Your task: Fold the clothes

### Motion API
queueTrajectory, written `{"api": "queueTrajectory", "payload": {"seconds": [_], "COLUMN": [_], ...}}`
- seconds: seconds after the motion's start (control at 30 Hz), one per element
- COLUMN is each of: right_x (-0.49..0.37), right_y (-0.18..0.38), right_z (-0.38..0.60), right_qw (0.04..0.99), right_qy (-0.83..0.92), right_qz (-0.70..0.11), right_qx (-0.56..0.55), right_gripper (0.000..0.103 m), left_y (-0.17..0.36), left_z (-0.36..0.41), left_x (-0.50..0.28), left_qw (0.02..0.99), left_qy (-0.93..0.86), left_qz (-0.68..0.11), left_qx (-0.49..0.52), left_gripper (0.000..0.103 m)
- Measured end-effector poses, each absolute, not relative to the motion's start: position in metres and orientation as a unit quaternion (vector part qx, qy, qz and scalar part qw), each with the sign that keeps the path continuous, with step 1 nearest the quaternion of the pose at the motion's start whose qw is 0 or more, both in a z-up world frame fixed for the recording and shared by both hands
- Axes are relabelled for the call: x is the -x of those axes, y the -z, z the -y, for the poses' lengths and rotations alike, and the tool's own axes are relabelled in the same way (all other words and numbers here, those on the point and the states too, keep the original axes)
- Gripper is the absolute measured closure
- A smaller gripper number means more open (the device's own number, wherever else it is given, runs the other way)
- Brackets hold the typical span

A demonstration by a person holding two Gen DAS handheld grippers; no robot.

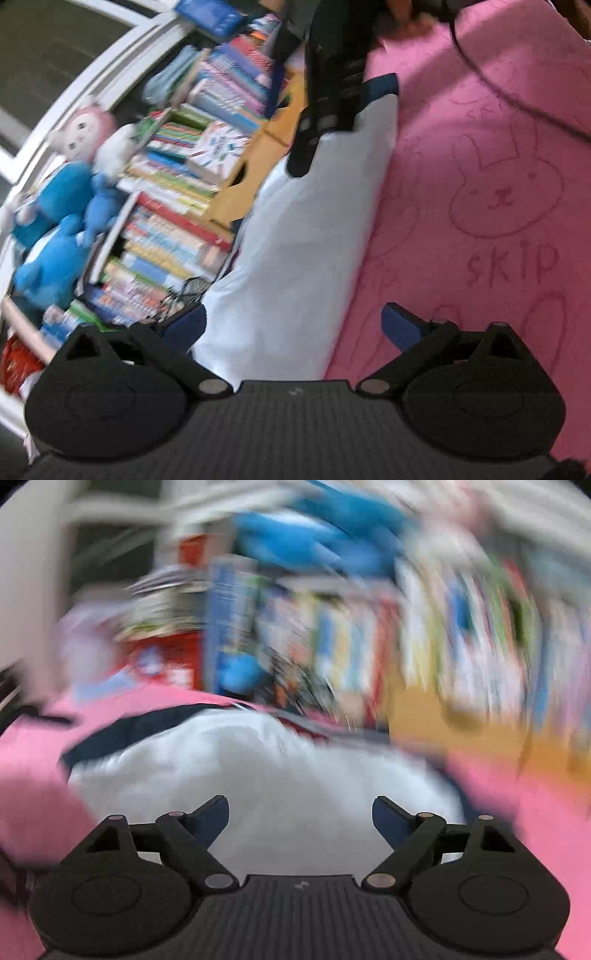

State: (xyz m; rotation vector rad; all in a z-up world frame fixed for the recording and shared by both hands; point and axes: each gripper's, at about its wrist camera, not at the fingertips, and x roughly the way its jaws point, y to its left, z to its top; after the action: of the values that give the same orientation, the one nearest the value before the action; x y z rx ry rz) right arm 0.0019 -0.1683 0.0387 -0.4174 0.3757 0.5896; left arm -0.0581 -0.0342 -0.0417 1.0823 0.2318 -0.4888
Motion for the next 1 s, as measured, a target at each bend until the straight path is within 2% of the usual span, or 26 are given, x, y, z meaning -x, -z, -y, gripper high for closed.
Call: {"api": "queueTrajectory", "payload": {"seconds": [0.13, 0.23, 0.47, 0.57, 0.77, 1.0], "right_x": [0.045, 0.067, 0.056, 0.049, 0.043, 0.060], "right_y": [-0.034, -0.014, 0.004, 0.002, -0.014, -0.003], "right_z": [0.143, 0.125, 0.088, 0.080, 0.079, 0.065], "right_qw": [0.830, 0.763, 0.735, 0.735, 0.759, 0.728], "right_qy": [-0.328, -0.360, -0.358, -0.356, -0.389, -0.375], "right_qz": [-0.119, -0.101, -0.087, -0.086, -0.130, -0.058], "right_qx": [0.435, 0.527, 0.569, 0.571, 0.505, 0.572], "right_gripper": [0.021, 0.024, 0.025, 0.023, 0.024, 0.025], "left_y": [0.043, 0.044, 0.048, 0.051, 0.050, 0.032], "left_z": [0.051, 0.057, 0.063, 0.062, 0.064, 0.057], "left_x": [0.037, 0.033, 0.020, 0.020, 0.016, 0.007], "left_qw": [0.811, 0.791, 0.760, 0.753, 0.755, 0.797], "left_qy": [0.253, 0.269, 0.276, 0.274, 0.272, 0.253], "left_qz": [-0.124, -0.123, -0.121, -0.111, -0.115, -0.136], "left_qx": [-0.513, -0.535, -0.575, -0.587, -0.586, -0.531], "left_gripper": [0.010, 0.013, 0.012, 0.012, 0.009, 0.010]}}
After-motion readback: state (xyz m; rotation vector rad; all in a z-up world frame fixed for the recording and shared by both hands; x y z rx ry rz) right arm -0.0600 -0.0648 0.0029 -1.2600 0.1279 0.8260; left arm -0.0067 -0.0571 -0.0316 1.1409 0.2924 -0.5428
